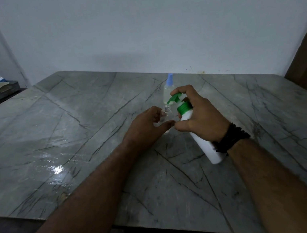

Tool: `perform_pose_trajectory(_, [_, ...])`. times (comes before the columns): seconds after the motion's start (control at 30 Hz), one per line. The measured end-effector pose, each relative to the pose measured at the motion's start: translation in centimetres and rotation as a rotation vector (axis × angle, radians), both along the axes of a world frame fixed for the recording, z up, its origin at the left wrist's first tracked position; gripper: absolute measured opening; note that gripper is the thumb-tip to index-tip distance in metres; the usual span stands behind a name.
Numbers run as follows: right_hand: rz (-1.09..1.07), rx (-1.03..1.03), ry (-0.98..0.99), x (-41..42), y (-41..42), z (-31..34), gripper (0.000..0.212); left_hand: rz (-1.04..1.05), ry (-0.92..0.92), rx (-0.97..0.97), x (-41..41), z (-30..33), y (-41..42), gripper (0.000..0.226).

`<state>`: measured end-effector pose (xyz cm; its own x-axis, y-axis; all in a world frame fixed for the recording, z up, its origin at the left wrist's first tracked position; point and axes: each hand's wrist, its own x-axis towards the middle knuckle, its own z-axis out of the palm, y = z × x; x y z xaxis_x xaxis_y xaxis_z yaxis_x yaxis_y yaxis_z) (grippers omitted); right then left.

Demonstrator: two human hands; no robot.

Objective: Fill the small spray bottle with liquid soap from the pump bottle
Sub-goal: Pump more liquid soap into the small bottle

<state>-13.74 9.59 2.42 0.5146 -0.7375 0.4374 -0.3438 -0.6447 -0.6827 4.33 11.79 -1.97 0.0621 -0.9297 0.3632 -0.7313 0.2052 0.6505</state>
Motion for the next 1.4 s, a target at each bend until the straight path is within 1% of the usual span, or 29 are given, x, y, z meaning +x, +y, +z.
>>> perform_pose_trajectory(0.2, [0.015, 0.016, 0.000, -0.15, -0.11, 0.08, 0.068, -0.008, 0.004, -0.002, 0.11, -0.04, 0.02, 0.044])
perform_pose_trajectory(0.4, [0.017, 0.008, -0.007, 0.03, -0.06, 0.02, 0.074, -0.002, -0.001, 0.008, 0.09, -0.15, -0.18, 0.040])
perform_pose_trajectory(0.6, [0.027, 0.036, -0.014, -0.20, -0.19, 0.11, 0.069, 0.000, -0.010, -0.004, 0.14, -0.29, -0.24, 0.042])
perform_pose_trajectory(0.8, [0.025, 0.010, -0.011, 0.03, -0.12, -0.03, 0.073, -0.001, -0.009, 0.013, 0.17, -0.23, -0.19, 0.043])
perform_pose_trajectory(1.03, [0.021, 0.018, -0.012, -0.01, -0.31, -0.06, 0.068, 0.008, -0.012, 0.015, 0.06, -0.15, -0.15, 0.044])
perform_pose_trajectory(1.2, [0.025, -0.001, -0.021, -0.01, -0.17, -0.13, 0.072, 0.006, -0.009, 0.002, 0.07, -0.22, -0.11, 0.044])
perform_pose_trajectory(1.4, [0.033, 0.022, -0.017, -0.10, -0.25, -0.04, 0.068, 0.010, -0.016, 0.007, 0.12, -0.30, -0.21, 0.045])
